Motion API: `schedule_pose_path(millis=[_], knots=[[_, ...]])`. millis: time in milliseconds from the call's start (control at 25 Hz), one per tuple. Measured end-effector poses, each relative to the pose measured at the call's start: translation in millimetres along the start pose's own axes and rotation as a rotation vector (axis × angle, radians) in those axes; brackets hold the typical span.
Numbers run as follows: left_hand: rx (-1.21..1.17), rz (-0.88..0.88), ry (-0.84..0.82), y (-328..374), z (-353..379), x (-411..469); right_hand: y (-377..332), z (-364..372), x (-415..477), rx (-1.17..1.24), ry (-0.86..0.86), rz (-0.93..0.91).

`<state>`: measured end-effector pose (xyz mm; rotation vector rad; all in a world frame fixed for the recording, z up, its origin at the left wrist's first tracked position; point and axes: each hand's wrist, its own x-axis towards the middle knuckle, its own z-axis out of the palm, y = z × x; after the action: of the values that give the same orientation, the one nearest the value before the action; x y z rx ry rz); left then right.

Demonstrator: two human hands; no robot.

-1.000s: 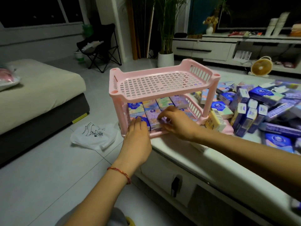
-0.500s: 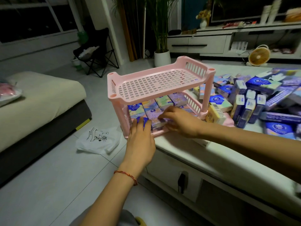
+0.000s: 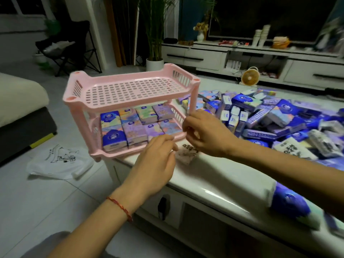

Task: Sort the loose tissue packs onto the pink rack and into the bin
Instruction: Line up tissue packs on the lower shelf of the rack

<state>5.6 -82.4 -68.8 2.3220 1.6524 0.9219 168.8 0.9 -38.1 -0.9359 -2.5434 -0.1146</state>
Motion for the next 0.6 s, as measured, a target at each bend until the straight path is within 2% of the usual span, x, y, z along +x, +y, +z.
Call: schedule_pose_path(millis=[120,200,280,360,480,520,600], knots=[[0.033,0.241,-0.043,14,17,7,40,-28,-19,-0.086,0.036,0.242],[0.048,0.299,-0.068,21,27,9,72,-36,-34,-0.249,-0.116,0.361],[0.068,0.322,-0.063,24,34,11,93,-37,-52,-0.3,-0.216,0.375],[0.019,0.285,-0.062,28,38,13,101,-35,-60,-0.299,-0.199,0.341],[-0.358,-0.052,-0.062,41,35,17,99,-42,-53,-0.351,-0.241,0.22],[-0.571,-0.225,-0.08,46,35,19,95,-49,-51,-0.32,-0.245,0.207],[-1.091,-0.583,-0.183,52,33,24,81,-72,-45,-0.1,-0.265,0.292]])
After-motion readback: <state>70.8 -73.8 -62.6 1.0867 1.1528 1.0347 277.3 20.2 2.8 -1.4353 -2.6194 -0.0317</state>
